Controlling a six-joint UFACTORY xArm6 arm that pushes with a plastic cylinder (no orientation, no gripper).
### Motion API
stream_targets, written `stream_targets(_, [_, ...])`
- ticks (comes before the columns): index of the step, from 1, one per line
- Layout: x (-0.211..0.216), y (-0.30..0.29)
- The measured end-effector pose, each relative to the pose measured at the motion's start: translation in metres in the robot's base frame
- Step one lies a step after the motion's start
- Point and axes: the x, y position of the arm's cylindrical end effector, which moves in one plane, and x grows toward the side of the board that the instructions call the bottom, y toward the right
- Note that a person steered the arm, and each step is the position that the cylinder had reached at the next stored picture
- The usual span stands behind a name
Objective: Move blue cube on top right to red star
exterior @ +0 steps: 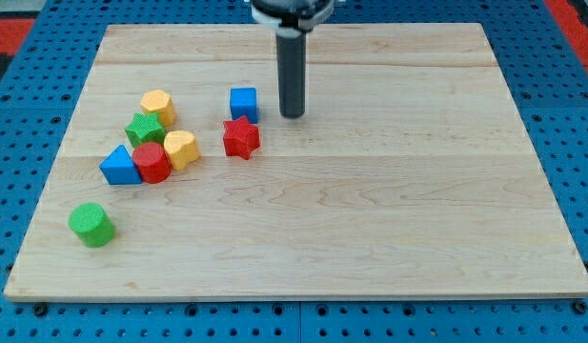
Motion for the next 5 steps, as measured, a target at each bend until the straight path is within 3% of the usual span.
stream_targets(1, [-0.031,-0.054])
stream_targets(2, [-0.026,-0.102])
stream_targets(4, [0.001,-0.057])
stream_targets(5, [0.001,-0.11])
